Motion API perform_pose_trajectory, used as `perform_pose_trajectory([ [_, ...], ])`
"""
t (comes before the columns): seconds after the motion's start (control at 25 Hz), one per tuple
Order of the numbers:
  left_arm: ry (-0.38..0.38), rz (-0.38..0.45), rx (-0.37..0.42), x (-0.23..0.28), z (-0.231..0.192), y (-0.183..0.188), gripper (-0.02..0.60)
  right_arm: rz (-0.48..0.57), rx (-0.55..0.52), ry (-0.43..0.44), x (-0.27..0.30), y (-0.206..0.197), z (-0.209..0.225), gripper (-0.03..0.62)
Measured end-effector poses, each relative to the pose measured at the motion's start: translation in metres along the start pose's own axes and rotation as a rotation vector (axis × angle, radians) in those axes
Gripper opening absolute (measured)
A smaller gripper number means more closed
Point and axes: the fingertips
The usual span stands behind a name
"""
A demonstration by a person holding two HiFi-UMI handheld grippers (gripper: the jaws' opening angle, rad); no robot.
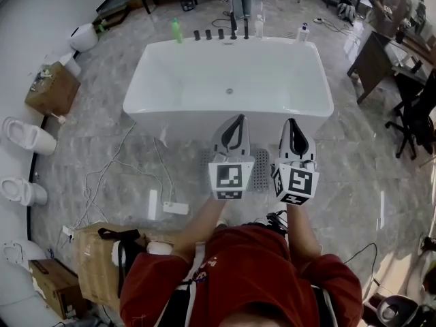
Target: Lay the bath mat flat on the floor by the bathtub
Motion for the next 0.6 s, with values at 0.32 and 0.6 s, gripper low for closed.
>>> perform_pose_trajectory([
  [0.32, 0.015, 0.016, -0.009, -0.005, -0.003, 0.006, 0.014, -0.002, -0.008, 0.016, 0.002, 0.003, -0.005, 0.012],
  [0.6, 0.040, 0.017, -0.022, -0.012, -0.008, 0.005, 0.014, -0.004, -0.023, 0.017, 0.000, 0.002, -0.005, 0.012],
])
Point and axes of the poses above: the fingertips, and each gripper's own axes: x forward along the fingers, z to its right, y out of its top, and after that the axes turned 2 degrees about y, right-handed
